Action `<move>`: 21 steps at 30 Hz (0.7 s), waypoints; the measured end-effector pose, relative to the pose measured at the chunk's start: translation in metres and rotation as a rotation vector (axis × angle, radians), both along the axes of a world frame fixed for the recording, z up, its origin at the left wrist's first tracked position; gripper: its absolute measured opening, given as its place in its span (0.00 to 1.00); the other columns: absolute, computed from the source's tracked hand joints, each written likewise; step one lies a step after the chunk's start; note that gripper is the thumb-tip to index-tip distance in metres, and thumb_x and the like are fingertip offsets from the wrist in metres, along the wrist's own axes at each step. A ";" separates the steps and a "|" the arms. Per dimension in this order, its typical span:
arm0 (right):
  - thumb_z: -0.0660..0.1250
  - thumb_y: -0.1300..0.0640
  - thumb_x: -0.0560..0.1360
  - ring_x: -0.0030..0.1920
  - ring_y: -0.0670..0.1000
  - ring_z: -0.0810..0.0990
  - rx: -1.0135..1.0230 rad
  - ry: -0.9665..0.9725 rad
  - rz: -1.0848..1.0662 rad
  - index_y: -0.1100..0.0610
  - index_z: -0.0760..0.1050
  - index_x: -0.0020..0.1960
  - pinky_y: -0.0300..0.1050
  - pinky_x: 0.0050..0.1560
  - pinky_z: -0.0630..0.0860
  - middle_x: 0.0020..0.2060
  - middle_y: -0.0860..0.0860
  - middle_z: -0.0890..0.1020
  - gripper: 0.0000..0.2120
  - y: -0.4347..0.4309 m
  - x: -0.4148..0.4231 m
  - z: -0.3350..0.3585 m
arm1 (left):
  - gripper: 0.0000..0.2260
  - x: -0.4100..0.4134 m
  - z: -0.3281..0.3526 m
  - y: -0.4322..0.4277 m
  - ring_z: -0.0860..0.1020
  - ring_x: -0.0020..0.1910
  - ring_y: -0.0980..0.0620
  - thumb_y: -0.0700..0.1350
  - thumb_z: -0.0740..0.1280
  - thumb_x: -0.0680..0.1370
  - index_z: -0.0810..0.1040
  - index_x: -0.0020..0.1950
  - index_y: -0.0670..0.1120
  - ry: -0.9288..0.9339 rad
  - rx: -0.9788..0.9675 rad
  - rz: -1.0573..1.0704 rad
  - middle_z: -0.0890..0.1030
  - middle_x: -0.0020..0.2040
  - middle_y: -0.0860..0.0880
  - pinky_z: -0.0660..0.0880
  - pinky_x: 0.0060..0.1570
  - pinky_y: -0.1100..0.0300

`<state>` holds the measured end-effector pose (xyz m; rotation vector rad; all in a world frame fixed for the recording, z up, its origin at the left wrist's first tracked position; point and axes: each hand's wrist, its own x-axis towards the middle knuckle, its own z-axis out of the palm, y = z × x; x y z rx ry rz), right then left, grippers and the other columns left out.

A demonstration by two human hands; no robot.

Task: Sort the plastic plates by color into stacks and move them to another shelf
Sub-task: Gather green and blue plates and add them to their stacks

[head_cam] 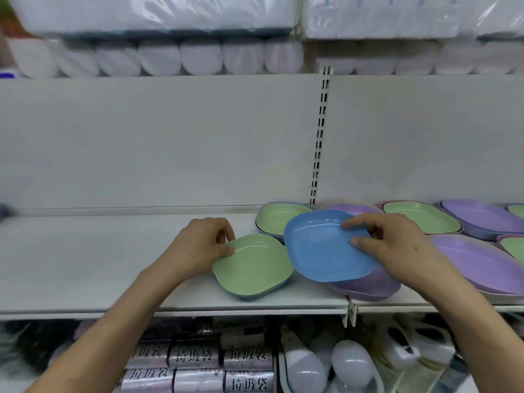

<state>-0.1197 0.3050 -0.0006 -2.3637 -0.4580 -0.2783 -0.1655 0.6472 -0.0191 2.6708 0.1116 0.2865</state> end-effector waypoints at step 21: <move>0.77 0.58 0.74 0.39 0.49 0.77 0.256 0.070 0.064 0.45 0.82 0.60 0.45 0.40 0.72 0.38 0.47 0.80 0.17 -0.003 0.001 -0.006 | 0.21 -0.051 0.034 0.014 0.80 0.32 0.56 0.35 0.57 0.79 0.71 0.61 0.61 -0.142 -0.134 0.085 0.80 0.45 0.50 0.76 0.36 0.57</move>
